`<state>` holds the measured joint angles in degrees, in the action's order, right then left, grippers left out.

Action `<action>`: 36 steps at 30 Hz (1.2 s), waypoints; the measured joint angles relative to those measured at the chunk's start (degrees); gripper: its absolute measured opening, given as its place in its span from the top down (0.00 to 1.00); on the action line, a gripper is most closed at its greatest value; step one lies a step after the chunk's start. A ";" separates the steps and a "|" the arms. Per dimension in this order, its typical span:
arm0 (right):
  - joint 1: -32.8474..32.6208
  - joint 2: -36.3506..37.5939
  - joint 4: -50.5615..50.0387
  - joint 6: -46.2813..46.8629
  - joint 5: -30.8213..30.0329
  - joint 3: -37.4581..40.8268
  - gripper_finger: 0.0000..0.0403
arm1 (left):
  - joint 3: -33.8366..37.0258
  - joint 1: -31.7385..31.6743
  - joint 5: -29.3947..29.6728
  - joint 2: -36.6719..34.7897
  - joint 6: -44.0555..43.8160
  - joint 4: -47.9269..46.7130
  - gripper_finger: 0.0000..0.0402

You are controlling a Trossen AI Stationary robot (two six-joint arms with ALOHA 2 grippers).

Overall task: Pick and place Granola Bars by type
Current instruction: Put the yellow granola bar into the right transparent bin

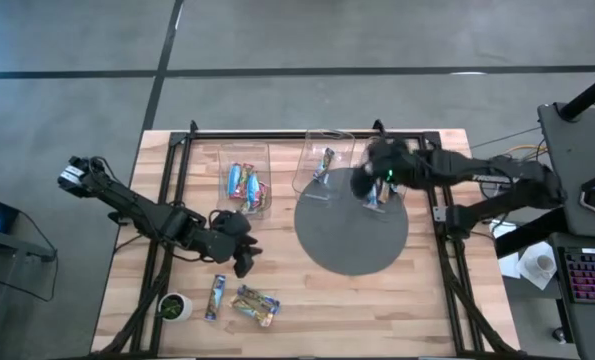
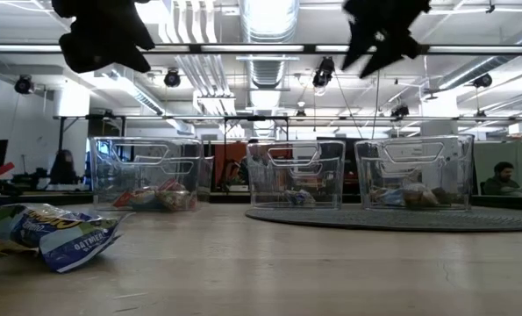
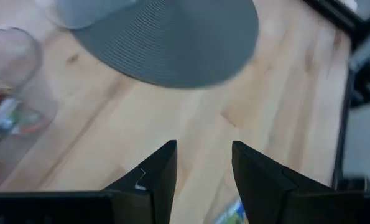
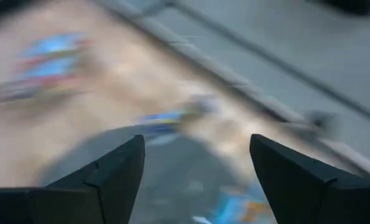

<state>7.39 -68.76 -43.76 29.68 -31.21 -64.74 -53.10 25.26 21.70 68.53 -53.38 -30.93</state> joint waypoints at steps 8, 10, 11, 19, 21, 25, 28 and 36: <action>-17.97 -9.46 9.63 3.97 10.34 -1.68 0.32 | 4.28 3.28 -15.82 0.00 8.78 0.20 0.66; -22.06 -13.49 9.62 5.88 10.30 -3.12 0.32 | 6.05 5.89 -18.10 0.00 8.77 0.51 0.66; -23.86 -15.59 9.58 6.64 10.32 -3.92 0.32 | 6.85 7.45 -18.24 0.00 8.80 0.94 0.66; -33.81 -33.41 6.81 7.82 10.37 -13.92 0.32 | 11.56 19.91 -13.95 0.74 9.51 7.58 0.66; -34.77 -36.49 4.01 11.70 10.44 -17.03 0.32 | 11.96 21.47 -12.24 1.46 9.46 8.07 0.66; -34.81 -38.18 0.35 15.82 10.45 -21.72 0.34 | 12.02 22.71 -11.61 3.80 9.17 8.63 0.66; -34.89 -38.18 0.62 19.59 10.28 -22.76 0.35 | 12.02 23.02 -11.59 6.09 10.33 12.29 0.66; -35.80 -37.85 0.73 31.23 10.17 -22.98 0.38 | 10.60 23.31 -11.05 13.96 17.91 15.30 0.66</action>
<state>-28.42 -106.61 -43.03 60.91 -21.04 -87.72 -42.50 48.58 10.65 82.50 -35.47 -15.63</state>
